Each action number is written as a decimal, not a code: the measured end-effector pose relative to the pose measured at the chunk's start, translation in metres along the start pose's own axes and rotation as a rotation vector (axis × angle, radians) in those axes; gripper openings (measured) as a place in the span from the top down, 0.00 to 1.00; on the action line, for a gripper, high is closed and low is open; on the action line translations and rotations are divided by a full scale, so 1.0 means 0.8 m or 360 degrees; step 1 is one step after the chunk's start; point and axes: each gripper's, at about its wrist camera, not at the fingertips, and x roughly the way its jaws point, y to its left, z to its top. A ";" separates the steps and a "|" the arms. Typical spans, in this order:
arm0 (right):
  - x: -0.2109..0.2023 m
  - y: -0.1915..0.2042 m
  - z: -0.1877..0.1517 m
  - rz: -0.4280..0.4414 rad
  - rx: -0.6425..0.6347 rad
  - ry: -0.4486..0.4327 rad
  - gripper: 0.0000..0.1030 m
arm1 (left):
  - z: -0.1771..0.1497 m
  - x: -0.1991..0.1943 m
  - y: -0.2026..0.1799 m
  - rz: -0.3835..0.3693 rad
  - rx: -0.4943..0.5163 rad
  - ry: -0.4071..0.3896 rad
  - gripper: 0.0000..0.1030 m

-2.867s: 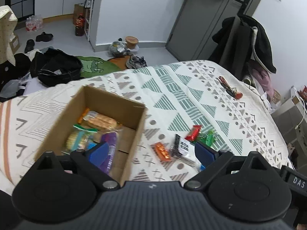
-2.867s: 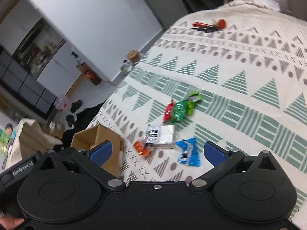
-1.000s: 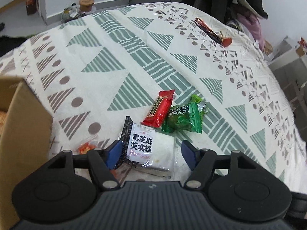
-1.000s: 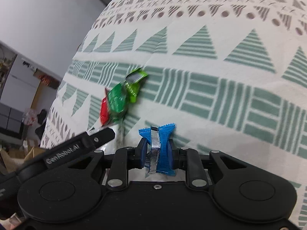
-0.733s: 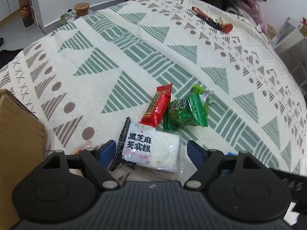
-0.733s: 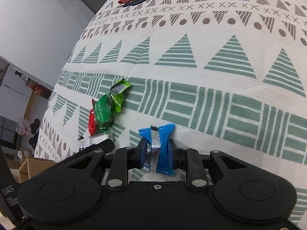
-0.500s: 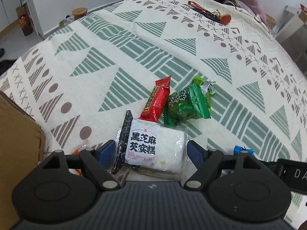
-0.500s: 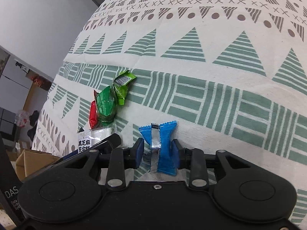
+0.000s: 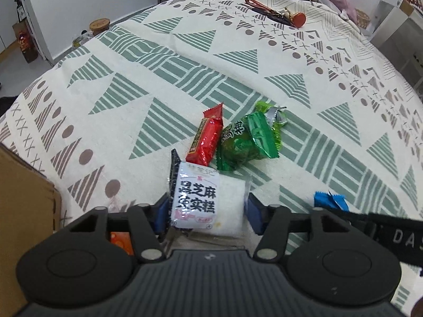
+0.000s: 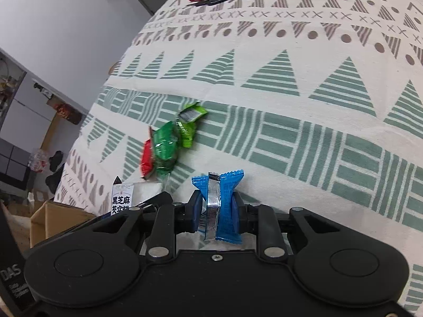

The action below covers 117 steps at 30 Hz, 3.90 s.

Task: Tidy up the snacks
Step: 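Carry the white cake pack and blue packet to the box and release both, then move both tools back to the remaining candies on the bed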

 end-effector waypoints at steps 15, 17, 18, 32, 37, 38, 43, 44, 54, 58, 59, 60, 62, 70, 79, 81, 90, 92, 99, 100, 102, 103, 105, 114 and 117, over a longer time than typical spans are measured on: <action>-0.037 0.041 -0.011 0.0171 -0.0146 -0.0096 0.78 | -0.008 -0.088 0.031 0.0022 -0.0143 -0.0149 0.47; -0.041 0.048 -0.013 0.0198 -0.0165 -0.0110 0.78 | -0.009 -0.100 0.036 0.0031 -0.0159 -0.0170 0.47; -0.044 0.051 -0.015 0.0214 -0.0176 -0.0117 0.78 | -0.010 -0.106 0.038 0.0035 -0.0166 -0.0179 0.47; -0.071 0.102 -0.037 0.0367 -0.0307 -0.0185 0.78 | -0.021 -0.186 0.090 0.0105 -0.0291 -0.0314 0.47; -0.077 0.120 -0.045 0.0399 -0.0349 -0.0204 0.78 | -0.025 -0.209 0.107 0.0119 -0.0316 -0.0351 0.47; -0.079 0.123 -0.047 0.0406 -0.0358 -0.0210 0.78 | -0.026 -0.214 0.111 0.0121 -0.0322 -0.0357 0.47; -0.087 0.139 -0.054 0.0435 -0.0404 -0.0246 0.78 | -0.033 -0.234 0.132 0.0133 -0.0358 -0.0383 0.47; -0.088 0.142 -0.056 0.0440 -0.0414 -0.0251 0.78 | -0.033 -0.237 0.136 0.0137 -0.0364 -0.0387 0.47; -0.093 0.168 -0.075 0.0475 -0.0524 -0.0269 0.77 | -0.051 -0.261 0.187 0.0171 -0.0479 -0.0418 0.47; -0.089 0.175 -0.081 0.0473 -0.0549 -0.0261 0.77 | -0.061 -0.263 0.209 0.0181 -0.0547 -0.0419 0.47; -0.088 0.176 -0.082 0.0474 -0.0556 -0.0257 0.77 | -0.064 -0.263 0.214 0.0186 -0.0568 -0.0423 0.47; -0.087 0.177 -0.083 0.0479 -0.0560 -0.0252 0.77 | -0.067 -0.264 0.218 0.0188 -0.0582 -0.0425 0.47; -0.084 0.180 -0.085 0.0492 -0.0557 -0.0231 0.77 | -0.071 -0.263 0.227 0.0185 -0.0606 -0.0421 0.47; -0.072 0.197 -0.095 0.0518 -0.0588 -0.0179 0.78 | -0.086 -0.249 0.250 0.0149 -0.0661 -0.0374 0.47; -0.059 0.224 -0.102 0.0540 -0.0637 -0.0158 0.78 | -0.093 -0.222 0.274 0.0073 -0.0718 -0.0320 0.47; -0.057 0.229 -0.101 0.0544 -0.0641 -0.0161 0.78 | -0.089 -0.219 0.276 0.0061 -0.0711 -0.0316 0.47; -0.040 0.252 -0.087 0.0567 -0.0610 -0.0150 0.77 | -0.074 -0.226 0.292 -0.0041 -0.0735 -0.0354 0.44; -0.037 0.260 -0.087 0.0582 -0.0609 -0.0137 0.77 | -0.073 -0.233 0.296 -0.0050 -0.0742 -0.0359 0.44; -0.043 0.276 -0.090 0.0548 -0.0630 -0.0201 0.43 | -0.070 -0.249 0.311 -0.0029 -0.0744 -0.0364 0.37; -0.046 0.274 -0.090 0.0536 -0.0632 -0.0198 0.43 | -0.070 -0.251 0.313 -0.0022 -0.0750 -0.0364 0.35; -0.052 0.268 -0.090 0.0526 -0.0628 -0.0188 0.43 | -0.069 -0.256 0.316 -0.0012 -0.0757 -0.0366 0.30; -0.056 0.266 -0.090 0.0517 -0.0632 -0.0185 0.43 | -0.068 -0.259 0.317 -0.0006 -0.0759 -0.0369 0.28; -0.067 0.260 -0.089 0.0501 -0.0644 -0.0189 0.43 | -0.068 -0.265 0.319 0.0004 -0.0758 -0.0372 0.23; -0.118 0.221 -0.080 0.0444 -0.0684 -0.0230 0.36 | -0.071 -0.288 0.300 0.0024 -0.0711 -0.0373 0.18; -0.134 0.200 -0.073 0.0417 -0.0666 -0.0260 0.33 | -0.072 -0.295 0.289 0.0029 -0.0698 -0.0381 0.12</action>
